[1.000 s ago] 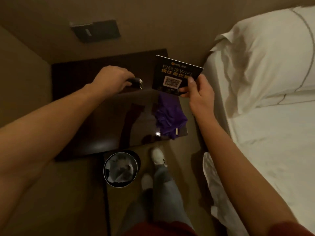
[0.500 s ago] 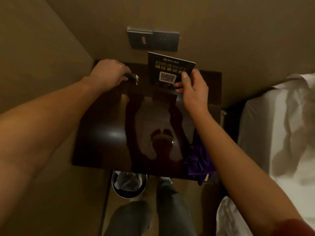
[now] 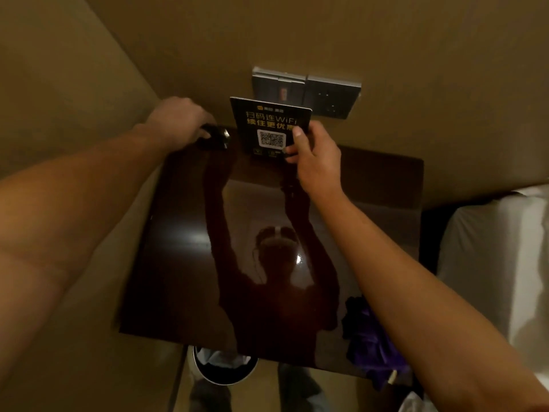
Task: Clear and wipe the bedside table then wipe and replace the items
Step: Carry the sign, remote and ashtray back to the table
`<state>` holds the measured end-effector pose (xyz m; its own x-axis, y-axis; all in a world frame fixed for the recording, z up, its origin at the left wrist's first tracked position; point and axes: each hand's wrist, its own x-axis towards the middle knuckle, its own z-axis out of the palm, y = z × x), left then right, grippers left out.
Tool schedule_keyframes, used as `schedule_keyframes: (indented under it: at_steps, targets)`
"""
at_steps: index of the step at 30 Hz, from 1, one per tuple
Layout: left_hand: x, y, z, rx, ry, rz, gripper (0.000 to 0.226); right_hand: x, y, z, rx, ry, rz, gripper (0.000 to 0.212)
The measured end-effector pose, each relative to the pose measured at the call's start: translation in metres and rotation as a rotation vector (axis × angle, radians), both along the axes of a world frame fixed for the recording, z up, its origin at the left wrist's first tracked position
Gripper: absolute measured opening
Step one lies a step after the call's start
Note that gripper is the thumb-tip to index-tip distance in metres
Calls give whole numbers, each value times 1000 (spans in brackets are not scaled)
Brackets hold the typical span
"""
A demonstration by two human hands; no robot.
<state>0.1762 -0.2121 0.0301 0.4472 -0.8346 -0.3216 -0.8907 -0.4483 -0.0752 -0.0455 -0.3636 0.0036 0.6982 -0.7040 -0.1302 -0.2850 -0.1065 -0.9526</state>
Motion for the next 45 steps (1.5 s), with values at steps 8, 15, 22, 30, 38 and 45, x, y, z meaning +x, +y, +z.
schedule_keyframes:
  at_steps: [8, 15, 22, 30, 38, 45]
  targets:
    - [18, 10, -14, 2, 13, 52, 33, 31, 8, -10, 32, 29, -15, 24]
    - [22, 4, -35, -12, 23, 77, 34, 41, 9, -18, 159, 47, -56, 21]
    - [28, 1, -38, 4, 21, 94, 34, 47, 9, -18, 152, 58, -75, 20]
    - [24, 11, -33, -27, 42, 87, 57, 39, 13, -14, 185, 97, -85, 32]
    - [-29, 23, -3, -431, -28, 121, 43, -20, 7, 11, 126, 142, -101, 44]
    - [-138, 4, 2, -637, 16, 130, 33, -118, -17, 28, 0, 143, -166, 45]
